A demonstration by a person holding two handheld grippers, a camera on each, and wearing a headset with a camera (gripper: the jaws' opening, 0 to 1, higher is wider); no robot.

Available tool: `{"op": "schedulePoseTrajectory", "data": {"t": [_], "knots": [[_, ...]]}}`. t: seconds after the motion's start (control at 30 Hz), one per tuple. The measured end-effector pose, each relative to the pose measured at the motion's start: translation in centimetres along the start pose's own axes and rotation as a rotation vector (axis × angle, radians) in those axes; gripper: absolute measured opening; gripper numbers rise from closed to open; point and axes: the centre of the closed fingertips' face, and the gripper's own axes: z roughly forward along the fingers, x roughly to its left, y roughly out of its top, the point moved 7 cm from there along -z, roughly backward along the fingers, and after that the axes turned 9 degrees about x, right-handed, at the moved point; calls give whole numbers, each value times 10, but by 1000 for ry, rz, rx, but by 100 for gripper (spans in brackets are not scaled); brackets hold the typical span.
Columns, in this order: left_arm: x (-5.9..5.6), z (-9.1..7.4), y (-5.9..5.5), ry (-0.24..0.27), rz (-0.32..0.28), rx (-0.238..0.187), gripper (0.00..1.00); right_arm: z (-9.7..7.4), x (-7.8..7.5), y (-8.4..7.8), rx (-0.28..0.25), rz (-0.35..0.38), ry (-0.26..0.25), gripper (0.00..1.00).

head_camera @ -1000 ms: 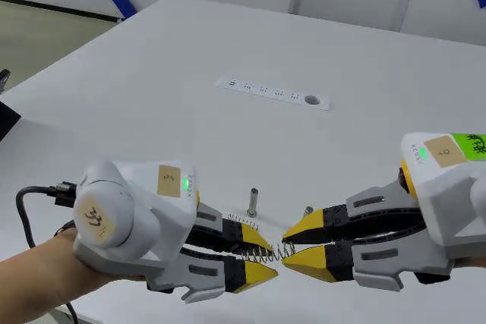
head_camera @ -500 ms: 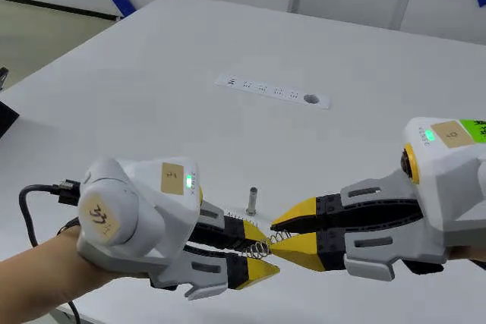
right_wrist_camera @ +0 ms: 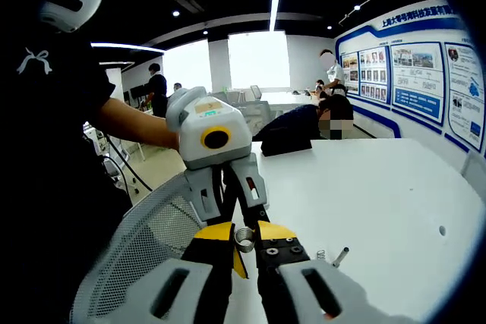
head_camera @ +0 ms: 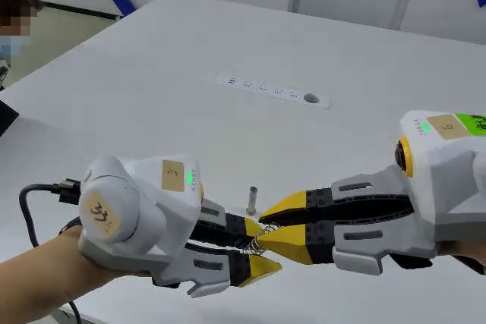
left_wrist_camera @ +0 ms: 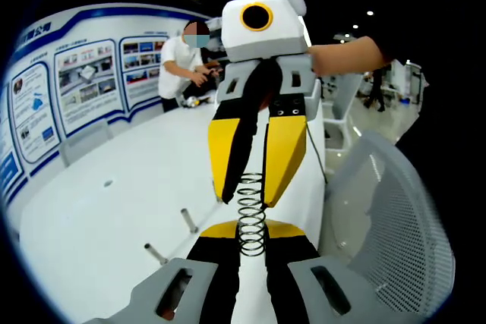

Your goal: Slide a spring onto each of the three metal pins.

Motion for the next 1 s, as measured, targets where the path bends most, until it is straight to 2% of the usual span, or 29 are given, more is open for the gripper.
{"op": "schedulePoseTrajectory", "data": {"t": [0.3,0.47,0.57,0.63,0.77,0.87,1.0], "knots": [[0,0,1,2,-4,-4,11,2,0,1,0,6,-2,11],[1,0,1,8,-18,-18,11,4,1,5,-6,-3,-23,11],[3,-1,0,9,-31,-16,11,5,0,6,11,-12,-32,10],[6,-2,-2,21,-42,-12,12,5,-1,5,20,-17,-42,10],[12,-6,-6,35,-80,-13,13,2,-4,10,4,-12,-60,10],[17,-10,-12,63,-74,11,16,-2,-9,12,-1,-6,-77,10],[23,-18,-16,86,-111,-12,24,-7,-15,15,-7,-1,-104,10]]}}
